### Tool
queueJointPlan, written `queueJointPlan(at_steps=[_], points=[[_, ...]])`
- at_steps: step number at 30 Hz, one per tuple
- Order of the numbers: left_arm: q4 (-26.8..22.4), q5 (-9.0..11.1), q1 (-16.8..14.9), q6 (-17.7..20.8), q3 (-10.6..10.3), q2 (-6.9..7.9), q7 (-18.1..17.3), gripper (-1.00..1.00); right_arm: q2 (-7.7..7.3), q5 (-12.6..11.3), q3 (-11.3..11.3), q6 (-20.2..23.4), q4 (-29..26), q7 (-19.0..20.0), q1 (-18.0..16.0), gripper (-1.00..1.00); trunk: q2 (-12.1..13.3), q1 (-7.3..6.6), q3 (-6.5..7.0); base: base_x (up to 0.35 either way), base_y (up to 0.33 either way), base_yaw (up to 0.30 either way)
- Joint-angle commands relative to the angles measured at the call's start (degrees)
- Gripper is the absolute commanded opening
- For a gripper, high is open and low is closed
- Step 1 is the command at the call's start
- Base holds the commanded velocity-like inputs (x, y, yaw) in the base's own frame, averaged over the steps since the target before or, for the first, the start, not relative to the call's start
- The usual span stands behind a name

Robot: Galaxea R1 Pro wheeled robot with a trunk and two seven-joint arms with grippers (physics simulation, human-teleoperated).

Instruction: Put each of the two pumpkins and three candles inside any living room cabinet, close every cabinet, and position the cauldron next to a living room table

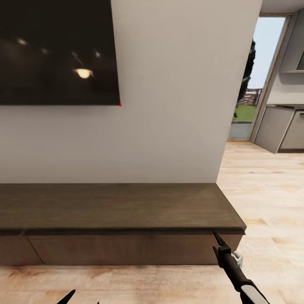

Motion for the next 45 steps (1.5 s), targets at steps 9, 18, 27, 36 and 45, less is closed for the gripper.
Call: queueJointPlan(at_steps=[9, 18, 27, 36, 45], points=[[0.0, 0.4, 0.0, -0.2, 0.0, 0.02, -0.2, 1.0, 0.0, -0.5, -0.1, 0.6, 0.0, 0.2, 0.0, 1.0, 0.0, 0.0, -0.04, 0.111, 0.0, 0.0], [0.0, 0.4, 0.0, -0.4, 0.0, 0.02, -0.2, 1.0, 0.0, -0.5, -0.1, 0.6, 0.0, 0.2, 0.0, 1.0, 0.0, 0.0, -0.04, 0.008, 0.0, 0.0], [0.0, 0.4, 0.0, -0.4, 0.0, 0.02, -0.2, 1.0, 0.06, -0.5, -0.1, 0.6, 0.0, 0.3, 0.0, 1.0, 0.0, 0.0, -0.04, 0.037, 0.0, 0.0], [0.0, 0.4, 0.0, -0.4, -0.1, 0.08, -0.3, 1.0, 0.09, -0.5, 0.0, 0.6, 0.0, 0.3, 0.0, 1.0, 0.0, 0.0, -0.04, 0.015, 0.0, 0.0], [0.0, 0.4, 0.0, -0.4, 0.0, 0.05, -0.2, 1.0, 0.04, -0.5, 0.0, 0.6, -0.1, 0.4, 0.0, 1.0, -0.8, 0.49, -0.85, 0.001, 0.0, 0.0]])
